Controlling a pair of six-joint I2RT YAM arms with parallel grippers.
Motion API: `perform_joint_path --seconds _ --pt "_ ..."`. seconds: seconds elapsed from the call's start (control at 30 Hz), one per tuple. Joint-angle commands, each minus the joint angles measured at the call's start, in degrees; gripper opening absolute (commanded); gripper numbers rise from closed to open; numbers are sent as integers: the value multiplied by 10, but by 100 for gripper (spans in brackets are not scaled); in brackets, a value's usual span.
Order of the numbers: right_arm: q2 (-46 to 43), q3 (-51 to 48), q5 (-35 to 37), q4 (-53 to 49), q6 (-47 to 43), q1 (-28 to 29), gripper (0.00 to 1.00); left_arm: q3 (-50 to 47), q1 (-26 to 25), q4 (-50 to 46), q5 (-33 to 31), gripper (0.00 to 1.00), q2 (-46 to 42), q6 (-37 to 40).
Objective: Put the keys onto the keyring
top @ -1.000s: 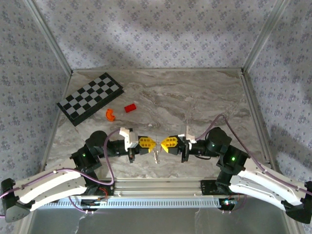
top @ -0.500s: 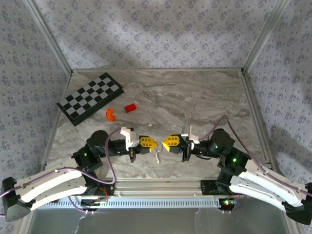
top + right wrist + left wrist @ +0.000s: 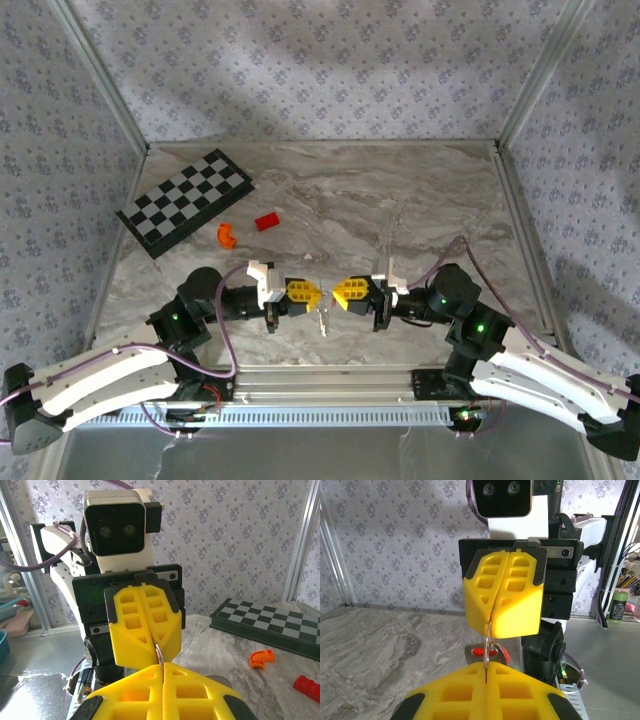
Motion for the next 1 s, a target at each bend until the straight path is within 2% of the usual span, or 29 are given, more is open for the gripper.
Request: perform_joint_path --seconds 0.0,0.53,0.97 --pt "0 -1 7 14 -7 4 0 15 -4 14 14 0 -9 -1" --pt "8 -3 -4 27 -10 5 0 18 -4 7 15 0 -5 2" --pt "19 9 -20 0 -15 6 0 47 -4 -59 18 0 13 14"
